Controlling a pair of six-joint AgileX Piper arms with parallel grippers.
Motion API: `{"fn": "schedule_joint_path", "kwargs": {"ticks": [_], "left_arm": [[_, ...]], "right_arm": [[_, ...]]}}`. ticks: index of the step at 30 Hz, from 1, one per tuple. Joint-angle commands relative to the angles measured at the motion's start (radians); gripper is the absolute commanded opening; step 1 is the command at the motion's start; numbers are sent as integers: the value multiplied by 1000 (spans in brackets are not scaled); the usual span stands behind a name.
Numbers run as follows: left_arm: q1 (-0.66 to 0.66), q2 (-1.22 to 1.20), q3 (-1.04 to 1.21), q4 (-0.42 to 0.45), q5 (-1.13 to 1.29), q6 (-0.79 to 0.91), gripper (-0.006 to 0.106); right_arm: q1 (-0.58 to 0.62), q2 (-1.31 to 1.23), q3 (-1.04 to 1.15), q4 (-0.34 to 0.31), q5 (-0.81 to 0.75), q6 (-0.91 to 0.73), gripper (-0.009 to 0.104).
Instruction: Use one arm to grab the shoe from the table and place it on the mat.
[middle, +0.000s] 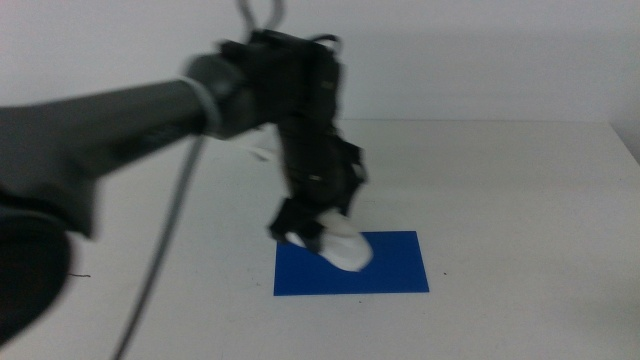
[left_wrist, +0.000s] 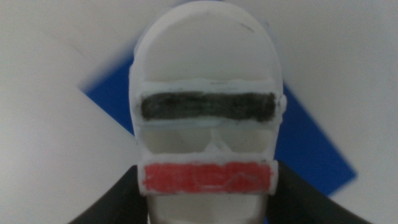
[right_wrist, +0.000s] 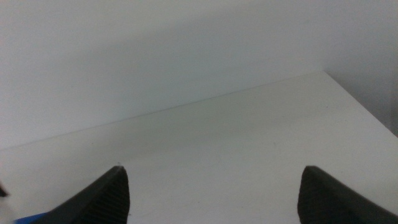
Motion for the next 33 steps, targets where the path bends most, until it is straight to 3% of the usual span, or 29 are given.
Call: {"fn": "schedule_joint_path", "kwargs": {"ticks": [1, 10, 17, 33], "left_arm": [[-46, 55, -90, 2, 36, -9, -2], [-80, 143, -176, 14, 36, -59, -2], [-88, 143, -174, 73, 36, -643, -2], [-78, 148, -136, 45, -9, -640, -2]], "right_arm": [[2, -5, 2, -7, -9, -4, 79], [2, -5, 2, -7, -9, -4, 79], [2, -5, 2, -7, -9, -4, 79], [2, -5, 2, -7, -9, -4, 79]]}}
